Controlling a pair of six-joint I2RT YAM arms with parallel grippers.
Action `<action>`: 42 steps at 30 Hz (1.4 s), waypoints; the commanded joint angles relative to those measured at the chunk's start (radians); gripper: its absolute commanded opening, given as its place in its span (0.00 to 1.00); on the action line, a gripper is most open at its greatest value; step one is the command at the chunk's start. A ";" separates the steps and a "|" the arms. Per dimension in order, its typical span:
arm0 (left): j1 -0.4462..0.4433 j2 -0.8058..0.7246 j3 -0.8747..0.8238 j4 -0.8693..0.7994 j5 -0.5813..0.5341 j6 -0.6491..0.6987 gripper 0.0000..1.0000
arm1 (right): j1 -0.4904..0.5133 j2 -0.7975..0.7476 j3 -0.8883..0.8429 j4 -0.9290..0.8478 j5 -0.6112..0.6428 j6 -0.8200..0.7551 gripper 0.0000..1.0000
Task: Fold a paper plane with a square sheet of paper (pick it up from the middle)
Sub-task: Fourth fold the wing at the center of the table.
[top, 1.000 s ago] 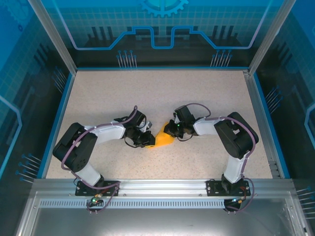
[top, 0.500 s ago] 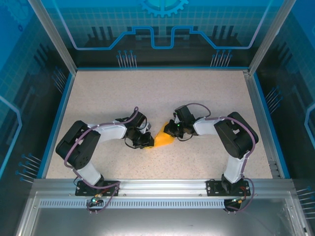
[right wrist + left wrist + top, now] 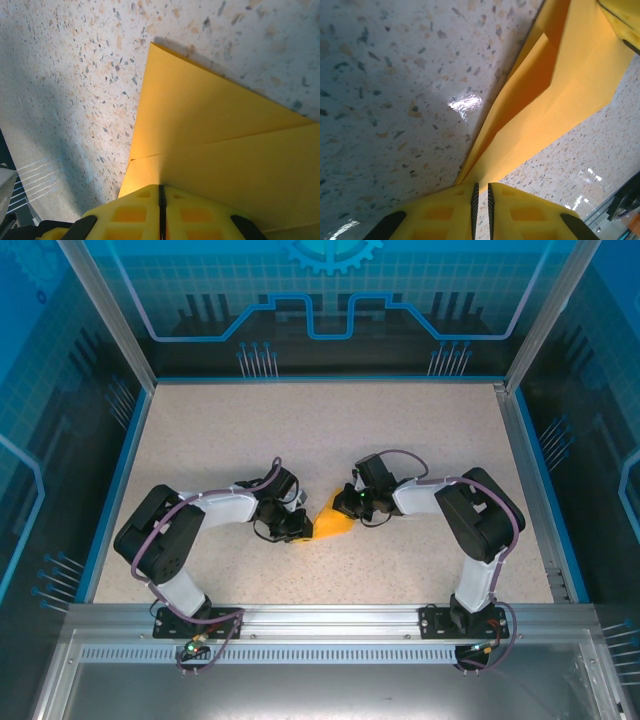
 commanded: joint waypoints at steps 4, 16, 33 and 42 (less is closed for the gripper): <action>0.026 0.021 -0.037 -0.048 -0.043 0.021 0.14 | -0.009 0.093 -0.049 -0.186 0.107 -0.010 0.09; 0.034 0.009 -0.038 -0.042 -0.032 0.019 0.10 | -0.008 -0.038 0.016 -0.175 0.052 -0.094 0.10; 0.033 0.024 -0.034 -0.022 -0.016 -0.010 0.07 | 0.143 -0.064 -0.032 0.075 -0.011 -0.095 0.12; 0.033 0.022 -0.033 -0.025 -0.014 -0.018 0.06 | 0.146 -0.031 -0.049 0.109 -0.003 -0.097 0.12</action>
